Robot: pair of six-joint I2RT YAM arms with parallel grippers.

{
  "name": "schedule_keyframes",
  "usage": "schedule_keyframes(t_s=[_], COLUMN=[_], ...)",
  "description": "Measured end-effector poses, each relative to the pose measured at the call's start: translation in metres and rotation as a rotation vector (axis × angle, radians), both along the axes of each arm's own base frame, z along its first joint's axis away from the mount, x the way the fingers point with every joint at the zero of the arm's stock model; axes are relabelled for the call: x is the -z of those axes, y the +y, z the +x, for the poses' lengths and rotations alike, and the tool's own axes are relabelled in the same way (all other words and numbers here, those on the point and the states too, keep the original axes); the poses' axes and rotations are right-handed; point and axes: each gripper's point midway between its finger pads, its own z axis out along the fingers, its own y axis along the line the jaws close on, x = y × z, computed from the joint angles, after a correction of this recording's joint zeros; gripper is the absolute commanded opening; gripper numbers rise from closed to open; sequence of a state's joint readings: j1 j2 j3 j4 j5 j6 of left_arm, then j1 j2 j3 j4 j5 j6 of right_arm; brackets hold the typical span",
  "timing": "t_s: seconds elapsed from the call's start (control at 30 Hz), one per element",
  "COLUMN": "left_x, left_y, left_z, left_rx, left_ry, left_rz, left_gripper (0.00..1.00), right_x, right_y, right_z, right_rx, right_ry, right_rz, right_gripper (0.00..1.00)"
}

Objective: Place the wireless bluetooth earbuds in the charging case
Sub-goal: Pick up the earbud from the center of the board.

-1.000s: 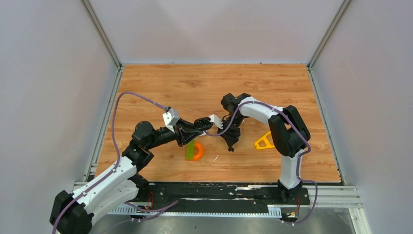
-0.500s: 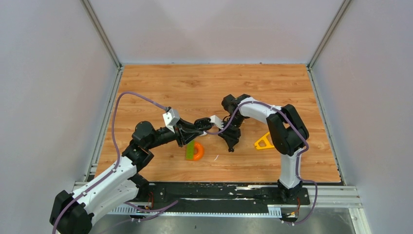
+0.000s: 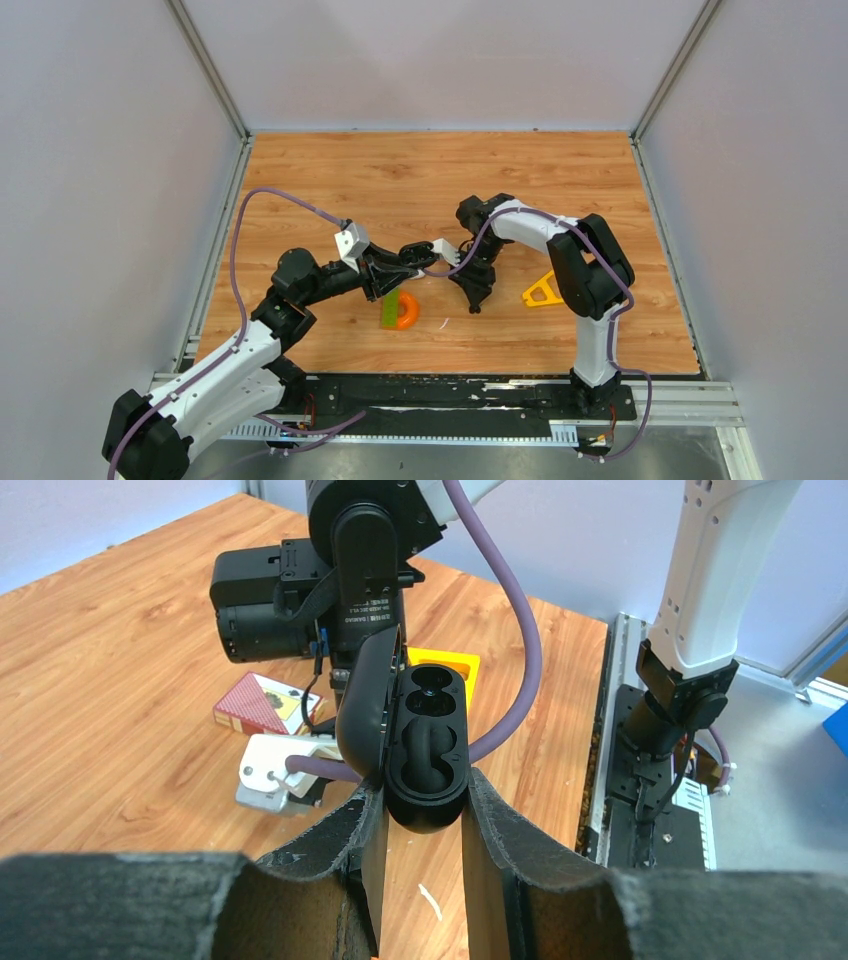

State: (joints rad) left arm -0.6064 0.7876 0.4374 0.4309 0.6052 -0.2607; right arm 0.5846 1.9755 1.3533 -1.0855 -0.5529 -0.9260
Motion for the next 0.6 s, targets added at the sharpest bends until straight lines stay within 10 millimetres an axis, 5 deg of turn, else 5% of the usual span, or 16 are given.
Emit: schedule_keyframes(t_s=[0.6], left_x=[0.0], left_y=[-0.0002], left_z=[-0.0007], left_rx=[0.004], left_ry=[0.001], left_rz=[0.0], left_gripper=[0.01], right_x=[-0.0039], right_y=[-0.0005], right_z=[-0.0103], right_rx=[0.002], right_ry=[0.051], right_rz=[0.006], right_gripper=[0.15])
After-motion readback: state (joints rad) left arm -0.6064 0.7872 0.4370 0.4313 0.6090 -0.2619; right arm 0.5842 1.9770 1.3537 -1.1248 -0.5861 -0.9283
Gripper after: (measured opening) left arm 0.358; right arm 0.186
